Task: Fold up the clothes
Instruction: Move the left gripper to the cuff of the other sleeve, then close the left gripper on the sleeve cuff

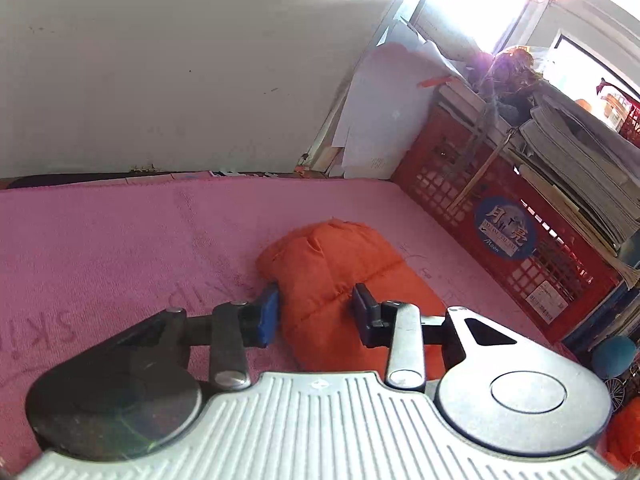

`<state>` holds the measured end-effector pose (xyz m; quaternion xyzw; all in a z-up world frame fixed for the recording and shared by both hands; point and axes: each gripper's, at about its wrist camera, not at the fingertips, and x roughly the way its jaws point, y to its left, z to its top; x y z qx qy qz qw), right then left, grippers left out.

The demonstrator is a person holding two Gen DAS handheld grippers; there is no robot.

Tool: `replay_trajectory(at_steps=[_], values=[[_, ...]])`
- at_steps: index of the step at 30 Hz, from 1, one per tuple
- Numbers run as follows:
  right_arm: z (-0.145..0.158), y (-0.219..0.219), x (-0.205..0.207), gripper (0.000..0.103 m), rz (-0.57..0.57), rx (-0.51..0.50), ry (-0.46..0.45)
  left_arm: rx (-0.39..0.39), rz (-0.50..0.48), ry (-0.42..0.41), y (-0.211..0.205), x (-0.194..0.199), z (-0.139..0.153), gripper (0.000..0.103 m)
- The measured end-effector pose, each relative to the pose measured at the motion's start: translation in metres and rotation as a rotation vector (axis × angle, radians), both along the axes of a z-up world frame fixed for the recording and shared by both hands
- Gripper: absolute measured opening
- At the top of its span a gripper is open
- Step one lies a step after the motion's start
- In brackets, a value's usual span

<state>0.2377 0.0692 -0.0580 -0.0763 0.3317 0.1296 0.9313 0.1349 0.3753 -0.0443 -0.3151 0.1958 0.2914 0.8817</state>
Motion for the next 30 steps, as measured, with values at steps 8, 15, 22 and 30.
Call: replay_trajectory(at_steps=[8, 15, 22, 30], values=[[0.000, 0.000, 0.000, 0.103, 0.001, 0.003, 0.003, 0.084, -0.031, -0.004, -0.019, -0.001, 0.015, 0.024], [0.001, 0.000, 0.000, 0.103, 0.002, 0.001, 0.001, 0.173, -0.083, -0.037, -0.044, 0.001, 0.032, 0.024], [0.001, -0.001, 0.000, 0.103, 0.003, 0.003, 0.003, 0.243, -0.149, -0.066, -0.071, -0.003, 0.043, 0.024], [0.037, -0.050, -0.009, 0.103, 0.080, 0.395, 0.064, 0.483, -0.328, -0.090, -0.142, -0.015, 0.050, 0.024]])
